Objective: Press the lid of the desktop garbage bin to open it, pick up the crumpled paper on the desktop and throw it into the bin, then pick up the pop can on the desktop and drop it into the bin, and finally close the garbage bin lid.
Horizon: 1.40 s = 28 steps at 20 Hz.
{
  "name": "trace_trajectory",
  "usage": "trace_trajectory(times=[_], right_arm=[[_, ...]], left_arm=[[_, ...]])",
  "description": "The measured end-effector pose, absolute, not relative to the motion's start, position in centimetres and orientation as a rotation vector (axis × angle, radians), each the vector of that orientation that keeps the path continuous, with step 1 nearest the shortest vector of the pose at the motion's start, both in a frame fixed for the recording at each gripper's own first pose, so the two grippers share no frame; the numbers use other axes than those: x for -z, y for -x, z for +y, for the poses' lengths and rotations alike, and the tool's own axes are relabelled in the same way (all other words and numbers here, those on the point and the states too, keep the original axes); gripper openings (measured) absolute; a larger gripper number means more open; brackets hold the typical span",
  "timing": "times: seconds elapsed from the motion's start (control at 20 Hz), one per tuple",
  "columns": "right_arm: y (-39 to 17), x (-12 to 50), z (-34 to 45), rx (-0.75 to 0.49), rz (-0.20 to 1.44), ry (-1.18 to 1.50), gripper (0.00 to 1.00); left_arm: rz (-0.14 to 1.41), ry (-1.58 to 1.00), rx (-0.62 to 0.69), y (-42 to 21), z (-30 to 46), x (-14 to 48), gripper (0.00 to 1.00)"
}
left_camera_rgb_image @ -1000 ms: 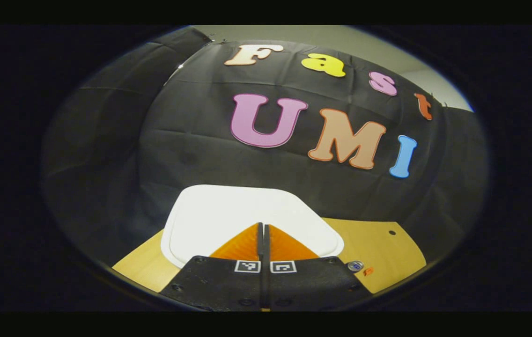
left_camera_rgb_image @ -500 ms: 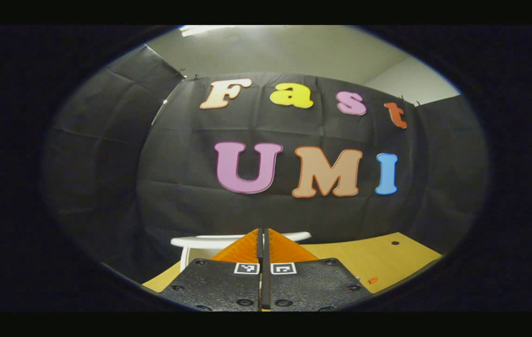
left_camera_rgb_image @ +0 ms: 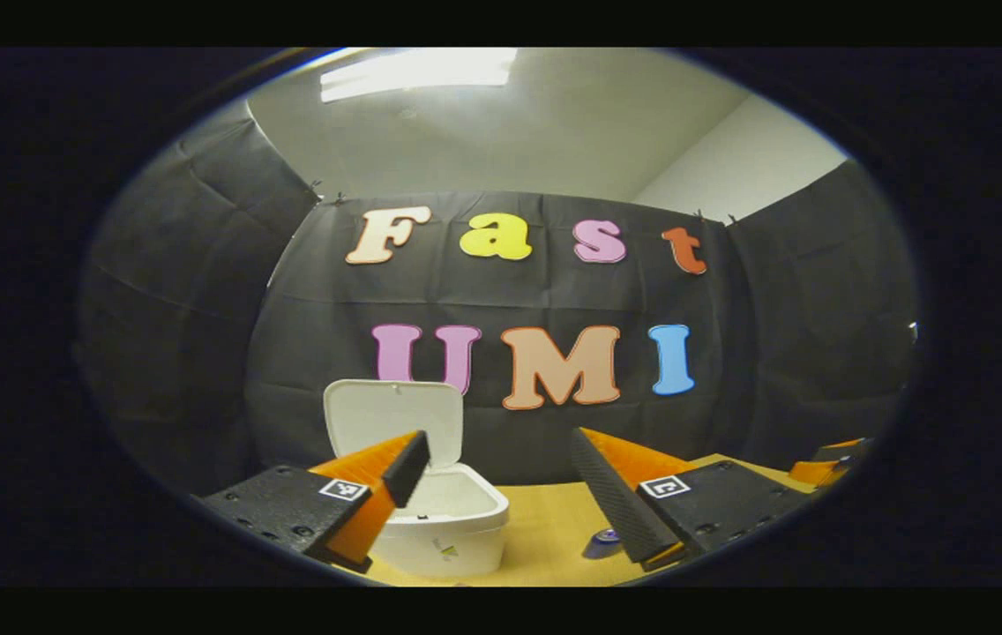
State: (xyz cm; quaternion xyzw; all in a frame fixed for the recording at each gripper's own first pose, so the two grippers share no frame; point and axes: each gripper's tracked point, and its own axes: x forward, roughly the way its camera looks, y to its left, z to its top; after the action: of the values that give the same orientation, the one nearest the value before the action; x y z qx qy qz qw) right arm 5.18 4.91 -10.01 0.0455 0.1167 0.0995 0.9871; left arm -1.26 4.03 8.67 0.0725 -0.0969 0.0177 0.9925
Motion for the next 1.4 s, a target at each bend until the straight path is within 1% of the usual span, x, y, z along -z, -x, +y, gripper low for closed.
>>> trace_trajectory(times=[0.1, 0.15, 0.2, 0.25, 0.3, 0.4, 0.45, 0.5, 0.55, 0.75, 0.9, 0.95, 1.0, 1.05, 1.1, 1.15, 1.2, 1.3, 1.35, 1.4], right_arm=[[-7.4, 13.6, 5.0, -0.206, 0.279, -0.083, 0.96], [-8.3, 15.5, 4.9, -0.203, 0.303, -0.082, 0.96], [-9.3, 17.5, 4.7, -0.194, 0.342, -0.090, 0.96], [-10.3, 19.4, 4.9, -0.199, 0.379, -0.103, 0.96], [-11.4, 21.3, 5.3, -0.203, 0.424, -0.110, 0.96], [-14.4, 26.3, 5.8, -0.210, 0.544, -0.100, 0.97], [-15.2, 27.9, 5.9, -0.210, 0.590, -0.090, 0.97], [-16.2, 29.4, 5.9, -0.212, 0.623, -0.074, 0.95], [-16.9, 30.6, 6.0, -0.209, 0.653, -0.054, 0.97], [-18.0, 36.1, 6.7, -0.220, 0.750, 0.036, 0.97], [-17.8, 38.5, 6.8, -0.223, 0.825, 0.064, 0.96], [-18.2, 38.4, 6.7, -0.208, 0.802, 0.078, 0.79], [-18.6, 38.4, 6.5, -0.195, 0.789, 0.089, 0.67], [-18.3, 38.3, 6.5, -0.195, 0.794, 0.086, 0.46], [-18.0, 38.4, 6.3, -0.194, 0.814, 0.080, 0.43], [-18.1, 38.2, 6.2, -0.192, 0.812, 0.070, 0.35], [-18.1, 37.5, 6.2, -0.199, 0.803, 0.056, 0.32], [-18.0, 34.6, 6.2, -0.225, 0.766, 0.023, 0.32], [-17.7, 32.7, 6.9, -0.246, 0.742, 0.004, 0.31], [-17.6, 30.4, 7.9, -0.275, 0.717, -0.013, 0.31]], left_arm=[[-0.213, -0.103, -0.032, 2.7, 3.0, -8.3, 0.91], [-0.218, -0.086, -0.035, 3.2, 2.8, -8.2, 0.93], [-0.219, -0.079, -0.044, 3.7, 2.9, -8.0, 0.91], [-0.213, -0.083, -0.056, 4.0, 3.2, -7.6, 0.93], [-0.195, -0.096, -0.075, 4.2, 3.6, -6.8, 0.89], [-0.134, -0.134, -0.130, 4.7, 5.0, -4.7, 0.91], [-0.110, -0.143, -0.151, 5.0, 5.5, -3.8, 0.92], [-0.089, -0.144, -0.166, 5.3, 5.8, -3.0, 0.92], [-0.072, -0.140, -0.174, 5.6, 6.0, -2.2, 0.93], [-0.022, -0.123, -0.240, 6.7, 8.2, 0.4, 0.93], [0.006, -0.106, -0.277, 7.3, 9.1, 1.3, 0.94], [0.004, -0.108, -0.288, 7.6, 9.3, 1.2, 0.93], [0.001, -0.113, -0.300, 7.8, 9.6, 1.0, 0.93], [-0.003, -0.113, -0.311, 8.0, 9.9, 1.0, 0.93], [-0.008, -0.108, -0.318, 8.2, 10.0, 0.9, 0.93], [-0.014, -0.101, -0.325, 8.4, 10.2, 0.7, 0.93], [-0.017, -0.092, -0.331, 8.6, 10.4, 0.7, 0.93], [-0.024, -0.078, -0.335, 9.0, 10.4, 0.7, 0.93], [-0.024, -0.074, -0.335, 9.1, 10.6, 0.7, 0.93], [-0.022, -0.073, -0.334, 9.3, 10.7, 0.7, 0.94]])
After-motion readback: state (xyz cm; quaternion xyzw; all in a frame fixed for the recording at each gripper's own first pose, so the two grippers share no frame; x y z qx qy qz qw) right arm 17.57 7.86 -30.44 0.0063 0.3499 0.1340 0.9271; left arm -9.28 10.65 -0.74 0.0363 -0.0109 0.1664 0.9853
